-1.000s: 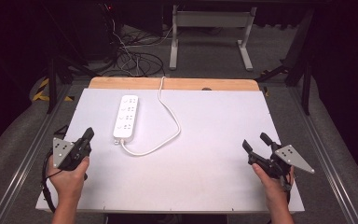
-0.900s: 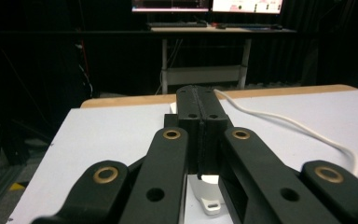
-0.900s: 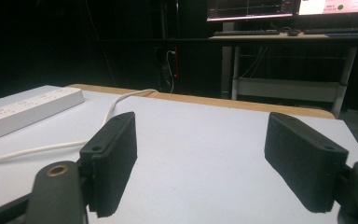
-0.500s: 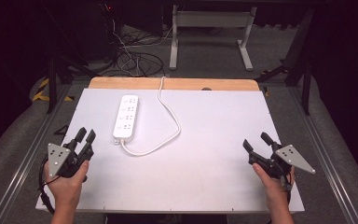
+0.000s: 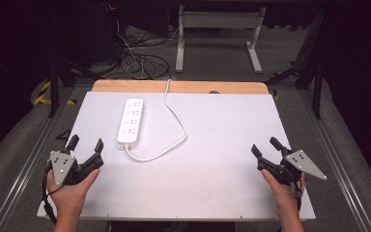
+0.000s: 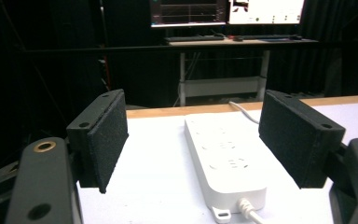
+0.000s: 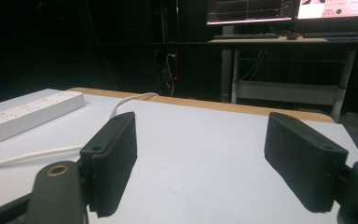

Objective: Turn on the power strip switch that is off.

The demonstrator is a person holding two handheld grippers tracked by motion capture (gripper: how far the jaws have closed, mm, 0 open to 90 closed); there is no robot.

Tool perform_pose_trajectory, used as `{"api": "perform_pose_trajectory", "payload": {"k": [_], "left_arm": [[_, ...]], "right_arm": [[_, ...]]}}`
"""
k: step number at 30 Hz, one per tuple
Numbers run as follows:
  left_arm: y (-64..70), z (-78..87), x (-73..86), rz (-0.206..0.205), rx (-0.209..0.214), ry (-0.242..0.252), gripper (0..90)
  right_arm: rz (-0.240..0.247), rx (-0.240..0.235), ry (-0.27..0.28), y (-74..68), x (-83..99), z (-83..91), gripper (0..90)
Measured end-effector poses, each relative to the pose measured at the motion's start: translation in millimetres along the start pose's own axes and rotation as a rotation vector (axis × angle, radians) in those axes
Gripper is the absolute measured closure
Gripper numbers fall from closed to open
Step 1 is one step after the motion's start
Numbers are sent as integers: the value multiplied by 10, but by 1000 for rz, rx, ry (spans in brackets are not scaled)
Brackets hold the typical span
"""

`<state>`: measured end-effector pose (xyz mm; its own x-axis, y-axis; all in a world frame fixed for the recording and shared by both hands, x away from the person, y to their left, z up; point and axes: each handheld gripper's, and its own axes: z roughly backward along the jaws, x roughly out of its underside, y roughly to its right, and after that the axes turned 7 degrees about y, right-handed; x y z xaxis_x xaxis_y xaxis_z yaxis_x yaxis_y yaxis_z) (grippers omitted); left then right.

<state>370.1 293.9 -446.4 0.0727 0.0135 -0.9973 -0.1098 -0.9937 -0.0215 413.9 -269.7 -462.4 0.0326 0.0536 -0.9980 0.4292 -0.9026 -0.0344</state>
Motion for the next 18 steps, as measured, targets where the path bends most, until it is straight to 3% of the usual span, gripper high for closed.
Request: {"api": "perform_pose_trajectory", "payload": {"k": [18], "left_arm": [[9, -29, 11, -27, 11, 7, 244]], "right_arm": [[5, 6, 4, 15, -10, 31, 258]]}}
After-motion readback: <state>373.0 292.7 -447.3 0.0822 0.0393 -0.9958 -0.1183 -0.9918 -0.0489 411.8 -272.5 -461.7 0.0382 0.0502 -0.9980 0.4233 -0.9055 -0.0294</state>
